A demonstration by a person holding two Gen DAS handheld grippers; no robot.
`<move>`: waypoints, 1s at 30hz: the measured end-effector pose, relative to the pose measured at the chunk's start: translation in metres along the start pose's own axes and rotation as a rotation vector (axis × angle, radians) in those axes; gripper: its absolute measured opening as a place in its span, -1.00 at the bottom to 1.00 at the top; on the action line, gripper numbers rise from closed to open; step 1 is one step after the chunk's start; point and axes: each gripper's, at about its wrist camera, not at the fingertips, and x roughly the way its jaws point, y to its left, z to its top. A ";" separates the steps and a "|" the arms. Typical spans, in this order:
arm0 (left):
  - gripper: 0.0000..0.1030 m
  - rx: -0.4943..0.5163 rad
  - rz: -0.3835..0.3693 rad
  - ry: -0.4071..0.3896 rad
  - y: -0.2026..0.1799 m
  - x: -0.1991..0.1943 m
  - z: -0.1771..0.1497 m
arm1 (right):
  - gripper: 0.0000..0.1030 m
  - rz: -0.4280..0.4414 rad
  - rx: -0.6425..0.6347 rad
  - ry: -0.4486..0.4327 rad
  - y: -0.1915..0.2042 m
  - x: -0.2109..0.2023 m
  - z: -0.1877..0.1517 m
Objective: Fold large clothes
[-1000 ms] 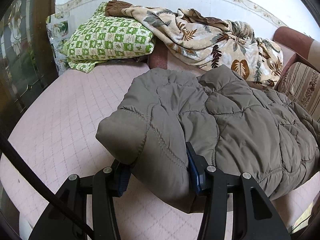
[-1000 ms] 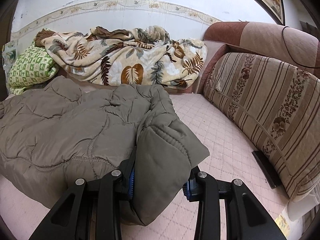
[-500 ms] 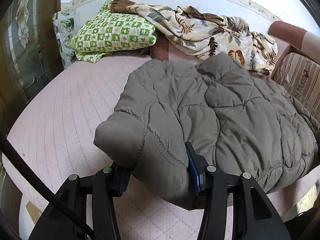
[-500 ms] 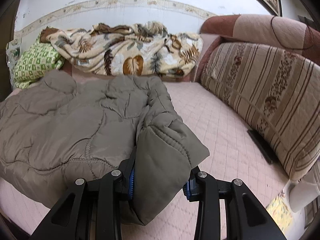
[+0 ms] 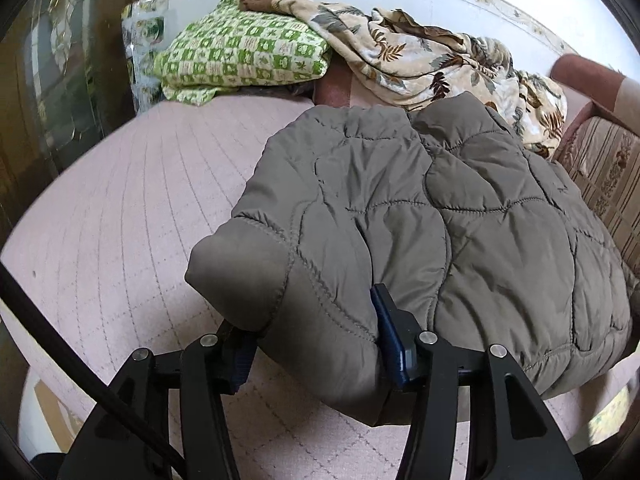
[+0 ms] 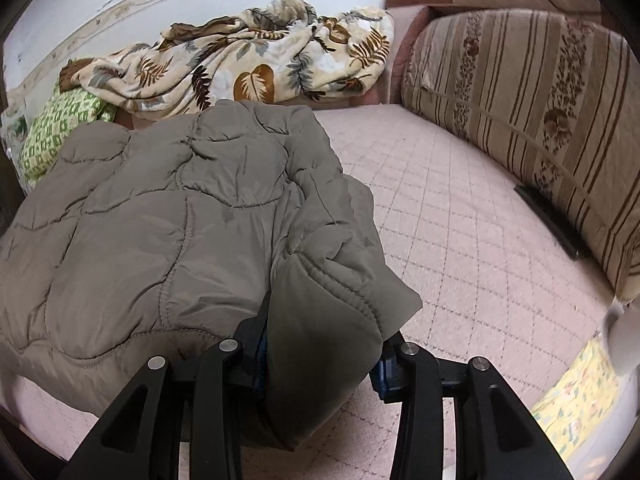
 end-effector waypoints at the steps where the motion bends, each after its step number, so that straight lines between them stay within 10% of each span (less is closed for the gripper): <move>1: 0.07 -0.025 -0.016 0.012 0.004 0.001 0.000 | -0.12 0.010 0.018 0.005 -0.003 0.000 0.000; 12: 0.61 -0.290 -0.175 0.132 0.066 -0.010 -0.001 | 0.33 0.201 0.335 0.060 -0.056 -0.022 -0.016; 15: 0.61 -0.313 -0.090 0.040 0.076 -0.031 0.000 | 0.33 0.158 0.348 0.001 -0.063 -0.041 -0.021; 21: 0.61 -0.123 0.002 -0.119 0.039 -0.055 0.015 | 0.30 0.070 0.162 -0.240 -0.033 -0.084 -0.005; 25: 0.61 0.128 0.006 -0.087 -0.022 -0.036 0.013 | -0.03 0.093 0.051 -0.158 -0.001 -0.059 0.006; 30: 0.69 0.167 0.047 0.017 -0.033 0.000 0.006 | -0.03 0.056 0.094 -0.003 -0.007 -0.016 0.001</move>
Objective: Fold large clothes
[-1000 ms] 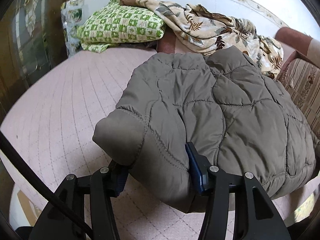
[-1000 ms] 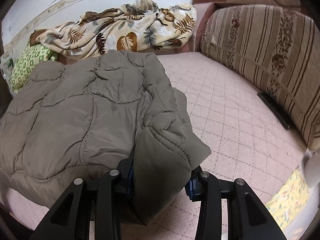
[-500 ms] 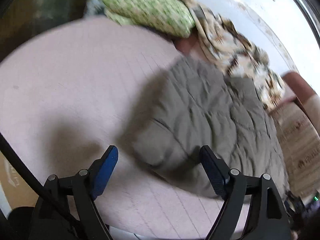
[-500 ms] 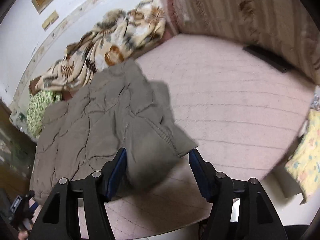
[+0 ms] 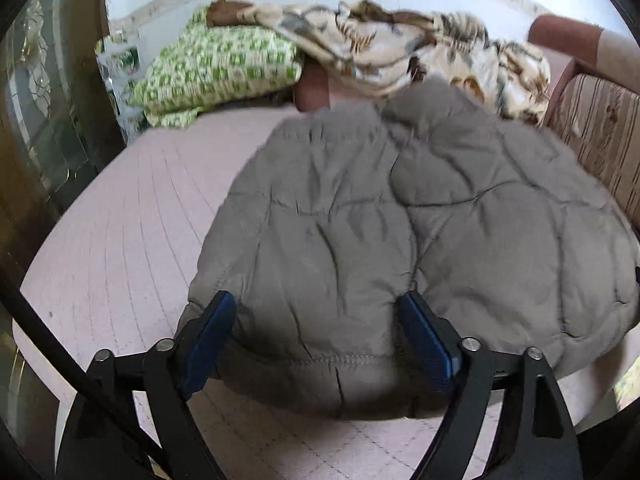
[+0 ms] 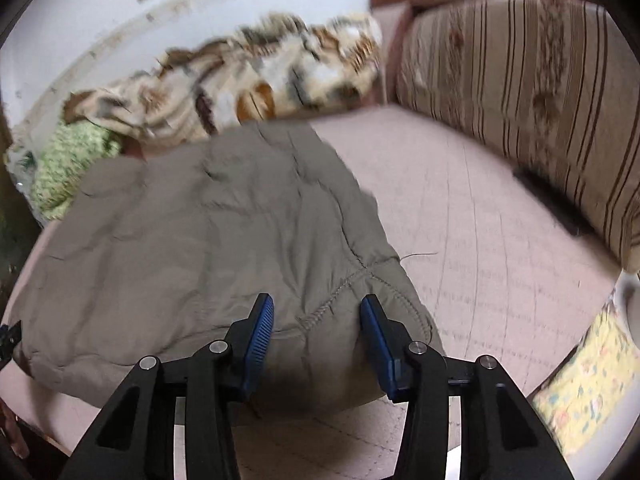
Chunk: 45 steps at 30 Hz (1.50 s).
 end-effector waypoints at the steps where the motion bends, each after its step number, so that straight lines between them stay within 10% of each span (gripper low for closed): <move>1: 0.70 -0.004 -0.005 0.010 0.000 0.002 0.000 | -0.02 0.007 0.019 0.023 -0.006 0.005 -0.003; 5: 0.70 0.007 0.022 -0.034 -0.003 -0.010 -0.002 | -0.02 0.044 0.067 0.056 -0.017 0.008 -0.005; 10: 0.70 0.030 -0.051 -0.158 -0.024 -0.044 0.022 | -0.02 0.057 -0.018 -0.103 0.010 -0.030 0.005; 20: 0.70 0.085 -0.112 -0.044 -0.092 0.021 0.064 | -0.02 0.136 -0.192 -0.063 0.096 0.013 0.043; 45: 0.77 0.088 -0.107 -0.041 -0.091 0.046 0.053 | 0.15 0.097 -0.213 -0.040 0.098 0.041 0.032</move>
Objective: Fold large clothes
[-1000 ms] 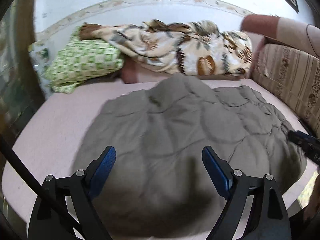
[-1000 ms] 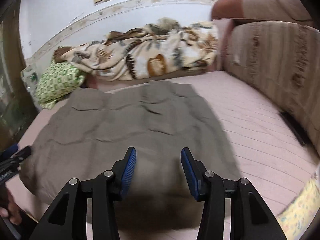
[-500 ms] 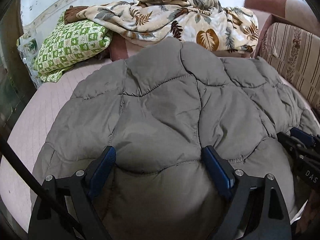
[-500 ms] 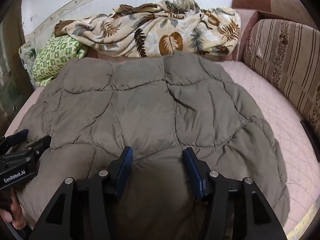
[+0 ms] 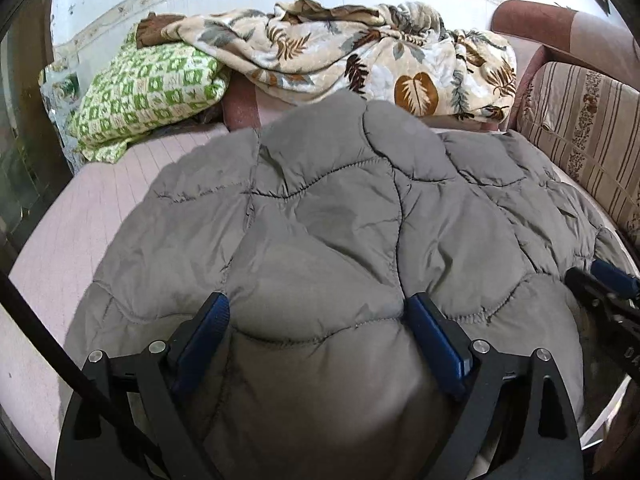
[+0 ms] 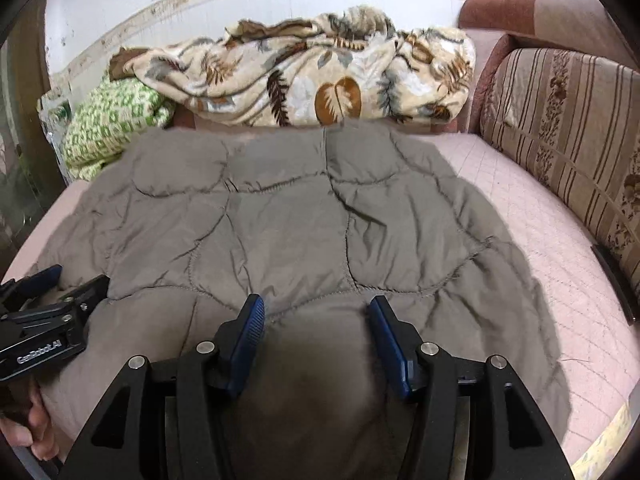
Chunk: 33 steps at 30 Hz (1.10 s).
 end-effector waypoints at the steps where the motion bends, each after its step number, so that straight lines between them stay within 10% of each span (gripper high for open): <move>1: 0.77 0.003 0.006 -0.010 0.000 -0.004 -0.001 | 0.15 -0.005 -0.005 -0.009 0.000 -0.005 -0.001; 33: 0.77 0.024 0.029 -0.006 0.001 -0.036 -0.033 | 0.37 0.017 -0.016 0.031 0.010 -0.026 -0.034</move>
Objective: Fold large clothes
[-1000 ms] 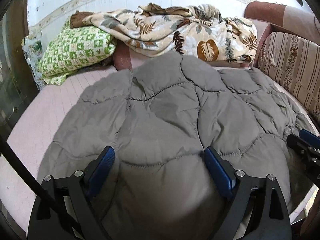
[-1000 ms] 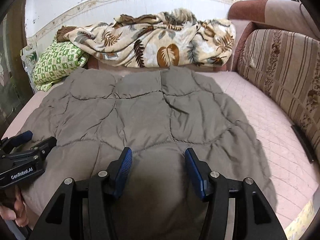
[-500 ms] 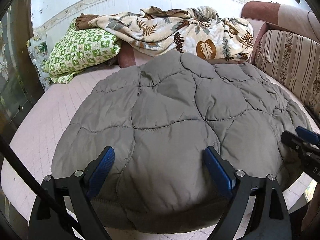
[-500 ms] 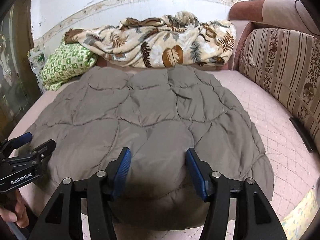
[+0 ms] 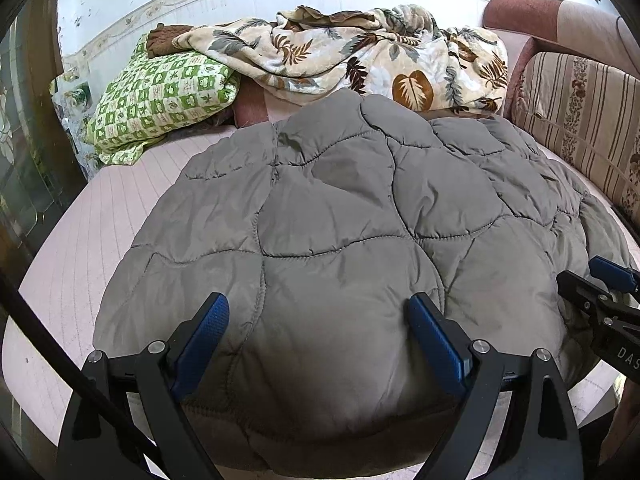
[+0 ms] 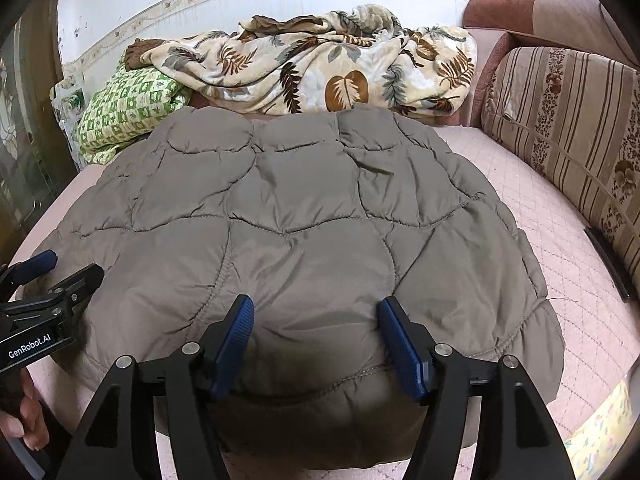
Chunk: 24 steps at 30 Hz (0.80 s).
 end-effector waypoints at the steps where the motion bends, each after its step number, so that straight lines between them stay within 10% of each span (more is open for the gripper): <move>1: 0.77 0.003 0.006 -0.001 0.000 0.000 0.000 | 0.37 -0.001 -0.002 0.001 0.000 0.000 0.000; 24: 0.77 0.008 0.017 -0.022 0.005 -0.001 0.001 | 0.38 -0.019 -0.040 -0.102 0.006 -0.026 0.003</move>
